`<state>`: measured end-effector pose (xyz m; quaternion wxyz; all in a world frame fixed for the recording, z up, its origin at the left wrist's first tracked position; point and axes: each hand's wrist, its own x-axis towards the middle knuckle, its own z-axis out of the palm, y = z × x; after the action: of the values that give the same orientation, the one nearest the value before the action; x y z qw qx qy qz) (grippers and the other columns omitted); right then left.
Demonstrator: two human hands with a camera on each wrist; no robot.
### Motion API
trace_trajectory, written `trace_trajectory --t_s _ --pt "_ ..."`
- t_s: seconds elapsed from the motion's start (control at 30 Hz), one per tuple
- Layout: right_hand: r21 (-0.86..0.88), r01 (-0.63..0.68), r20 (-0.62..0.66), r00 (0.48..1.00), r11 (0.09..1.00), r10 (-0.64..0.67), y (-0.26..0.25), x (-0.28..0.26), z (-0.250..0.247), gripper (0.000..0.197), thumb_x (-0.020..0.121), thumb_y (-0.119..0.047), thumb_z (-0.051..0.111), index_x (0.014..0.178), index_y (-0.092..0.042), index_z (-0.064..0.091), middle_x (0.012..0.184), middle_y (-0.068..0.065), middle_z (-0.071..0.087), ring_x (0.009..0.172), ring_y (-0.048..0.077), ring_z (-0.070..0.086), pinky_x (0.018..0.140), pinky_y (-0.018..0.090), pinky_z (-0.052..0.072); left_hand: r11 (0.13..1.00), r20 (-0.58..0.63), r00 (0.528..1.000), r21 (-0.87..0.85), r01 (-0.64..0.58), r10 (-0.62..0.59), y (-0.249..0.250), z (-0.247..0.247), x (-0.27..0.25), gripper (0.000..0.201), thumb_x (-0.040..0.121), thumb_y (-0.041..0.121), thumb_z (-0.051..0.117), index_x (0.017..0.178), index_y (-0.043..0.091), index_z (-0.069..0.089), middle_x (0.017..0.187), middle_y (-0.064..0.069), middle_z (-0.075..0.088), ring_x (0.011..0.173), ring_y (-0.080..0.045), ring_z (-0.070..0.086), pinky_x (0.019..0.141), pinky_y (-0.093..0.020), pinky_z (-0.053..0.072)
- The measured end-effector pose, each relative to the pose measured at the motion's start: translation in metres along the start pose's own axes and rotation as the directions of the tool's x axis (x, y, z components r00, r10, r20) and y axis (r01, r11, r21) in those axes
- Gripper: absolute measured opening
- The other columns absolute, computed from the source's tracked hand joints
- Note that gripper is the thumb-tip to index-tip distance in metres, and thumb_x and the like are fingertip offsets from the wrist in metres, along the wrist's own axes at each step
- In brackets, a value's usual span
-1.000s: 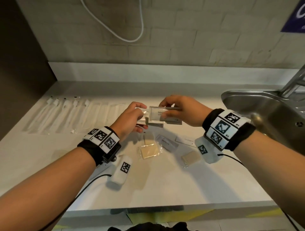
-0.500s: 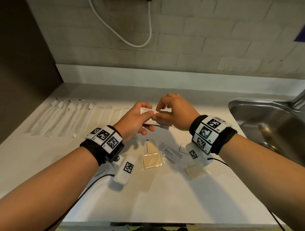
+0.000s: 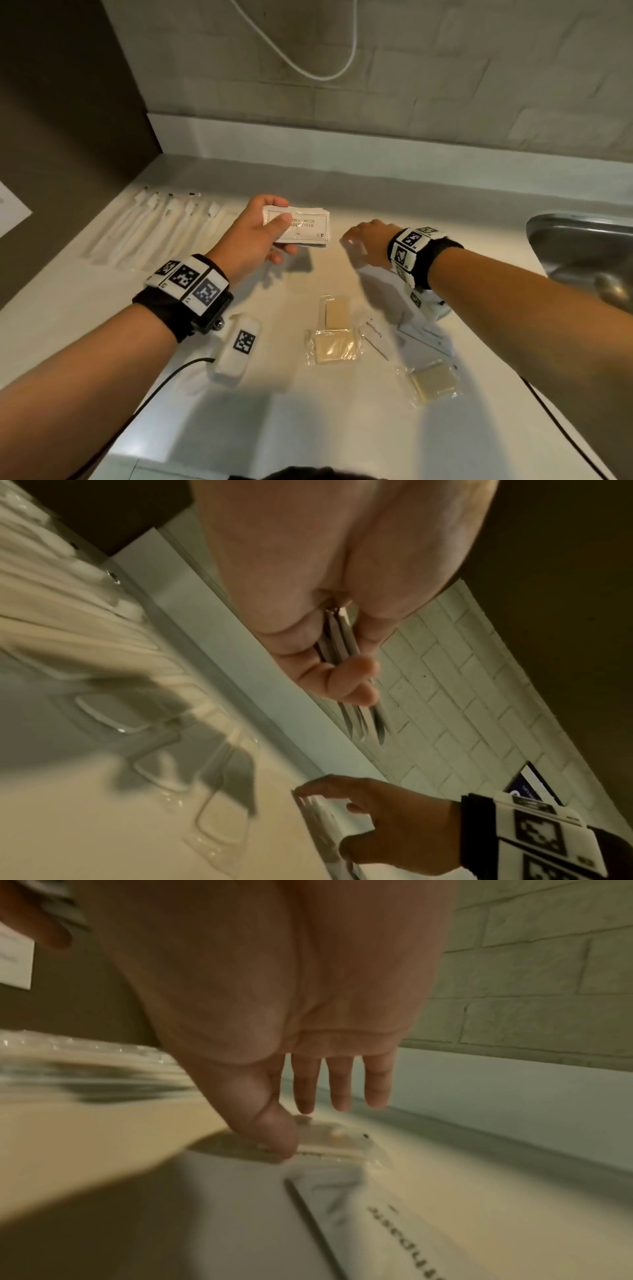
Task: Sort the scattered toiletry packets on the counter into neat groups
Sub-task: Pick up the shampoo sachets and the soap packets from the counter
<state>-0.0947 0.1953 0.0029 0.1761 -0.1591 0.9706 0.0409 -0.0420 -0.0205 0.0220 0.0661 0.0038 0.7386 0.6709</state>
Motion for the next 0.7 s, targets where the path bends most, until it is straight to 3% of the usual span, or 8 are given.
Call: trace_trajectory --t_s 0.1,0.23,0.33,0.47,0.57,0.63,0.7 --pt "-0.106 0.032 -0.014 0.999 0.994 -0.034 0.001 -0.001 0.002 0.042 0.098 -0.028 0.039 0.139 -0.023 0.045 0.136 0.007 0.049 0.122 0.029 0.05 0.102 0.044 0.042 1.0 -0.006 1.0 0.017 -0.001 0.002 -0.003 -0.007 -0.001 0.02 0.101 0.015 0.048 0.12 0.016 0.044 0.103 -0.011 0.065 0.059 -0.016 0.061 0.044 -0.02 0.043" --pt "-0.066 0.007 -0.064 0.998 0.998 -0.012 0.008 -0.002 0.001 0.042 0.087 -0.031 0.06 0.127 -0.022 0.05 0.119 0.005 0.055 0.112 0.026 0.053 0.094 0.042 0.048 1.0 -0.012 1.0 -0.002 -0.009 0.009 -0.006 -0.01 -0.005 0.017 0.1 0.014 0.049 0.117 0.017 0.044 0.102 -0.01 0.065 0.057 -0.015 0.062 0.044 -0.021 0.043" --pt "0.04 0.003 -0.045 0.999 0.999 -0.001 0.011 -0.01 -0.002 0.047 0.075 -0.029 0.073 0.117 -0.025 0.052 0.109 0.0 0.057 0.099 0.023 0.056 0.084 0.035 0.049 1.0 -0.01 1.0 -0.015 -0.014 0.014 -0.007 -0.011 -0.008 0.017 0.1 0.015 0.049 0.117 0.018 0.045 0.102 -0.01 0.065 0.057 -0.014 0.062 0.045 -0.021 0.044" --pt "0.149 0.089 -0.07 0.994 0.985 -0.079 0.01 -0.024 -0.002 0.019 0.081 -0.019 0.067 0.098 -0.02 0.057 0.096 -0.001 0.061 0.086 0.019 0.056 0.071 0.025 0.044 1.0 -0.009 1.0 -0.019 -0.012 0.012 -0.011 -0.014 -0.014 0.014 0.1 0.017 0.05 0.111 0.024 0.047 0.104 -0.01 0.065 0.057 -0.013 0.062 0.046 -0.022 0.046" --pt "0.288 0.158 -0.109 0.985 0.945 -0.131 0.0 -0.036 0.0 0.017 0.084 -0.02 0.071 0.099 -0.018 0.064 0.094 -0.005 0.063 0.077 0.008 0.055 0.062 0.013 0.035 0.999 0.0 1.0 -0.033 -0.019 0.019 -0.013 -0.011 -0.02 0.013 0.1 0.016 0.05 0.107 0.027 0.048 0.103 -0.012 0.064 0.057 -0.013 0.062 0.045 -0.021 0.046" --pt "0.394 0.2 -0.155 0.976 0.897 -0.15 -0.013 -0.044 0.001 0.018 0.082 -0.024 0.074 0.097 -0.019 0.065 0.091 -0.008 0.062 0.07 -0.002 0.051 0.06 0.012 0.033 0.999 0.01 1.0 -0.033 -0.018 0.018 -0.014 -0.009 -0.024 0.013 0.1 0.016 0.05 0.108 0.026 0.048 0.104 -0.012 0.065 0.056 -0.012 0.063 0.044 -0.021 0.046" --pt "0.459 0.221 -0.175 0.972 0.861 -0.156 -0.029 -0.05 0.007 0.017 0.08 -0.025 0.076 0.093 -0.021 0.064 0.088 -0.01 0.061 0.069 -0.004 0.05 0.06 0.011 0.035 0.999 0.022 1.0 -0.037 -0.012 0.012 -0.014 -0.007 -0.027 0.013 0.1 0.016 0.05 0.109 0.026 0.049 0.106 -0.013 0.065 0.056 -0.013 0.063 0.044 -0.021 0.047"
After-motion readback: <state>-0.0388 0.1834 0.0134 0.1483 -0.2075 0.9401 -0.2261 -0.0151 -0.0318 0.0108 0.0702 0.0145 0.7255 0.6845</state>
